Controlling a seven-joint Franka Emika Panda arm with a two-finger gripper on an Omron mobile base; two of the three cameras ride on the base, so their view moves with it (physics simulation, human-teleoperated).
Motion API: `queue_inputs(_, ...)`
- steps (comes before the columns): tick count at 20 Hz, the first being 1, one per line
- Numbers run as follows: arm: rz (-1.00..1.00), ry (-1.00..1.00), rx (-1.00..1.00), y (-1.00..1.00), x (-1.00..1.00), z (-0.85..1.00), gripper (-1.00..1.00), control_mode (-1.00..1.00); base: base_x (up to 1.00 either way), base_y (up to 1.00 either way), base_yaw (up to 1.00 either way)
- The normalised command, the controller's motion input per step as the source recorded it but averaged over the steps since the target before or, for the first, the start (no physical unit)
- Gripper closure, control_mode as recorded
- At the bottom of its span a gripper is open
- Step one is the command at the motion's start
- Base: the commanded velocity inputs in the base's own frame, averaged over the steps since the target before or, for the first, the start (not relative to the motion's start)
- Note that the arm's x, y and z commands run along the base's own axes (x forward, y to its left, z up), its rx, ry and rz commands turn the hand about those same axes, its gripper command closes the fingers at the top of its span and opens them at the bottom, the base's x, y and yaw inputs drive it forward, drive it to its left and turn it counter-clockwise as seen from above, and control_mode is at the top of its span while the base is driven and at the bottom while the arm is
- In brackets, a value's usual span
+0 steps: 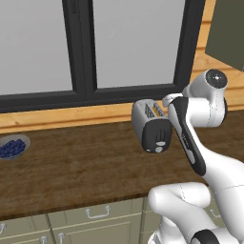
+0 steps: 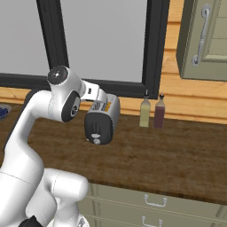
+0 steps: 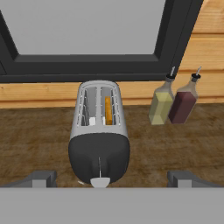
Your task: Start the toaster. Once the lever pops up, take the bread to the plate on the dining counter.
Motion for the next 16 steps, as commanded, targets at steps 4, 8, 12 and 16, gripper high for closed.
queue_inputs(4, 0.0, 0.0, 0.0, 0.0, 0.0, 0.0, -1.0, -1.0, 0.0, 0.0, 0.0)
queue_inputs(8, 0.0, 0.0, 0.0, 0.0, 0.0, 0.0, -1.0, -1.0, 0.0, 0.0, 0.0)
queue_inputs(12, 0.0, 0.0, 0.0, 0.0, 0.0, 0.0, -1.0, -1.0, 0.0, 0.0, 0.0)
queue_inputs(16, 0.0, 0.0, 0.0, 0.0, 0.0, 0.0, -1.0, -1.0, 0.0, 0.0, 0.0)
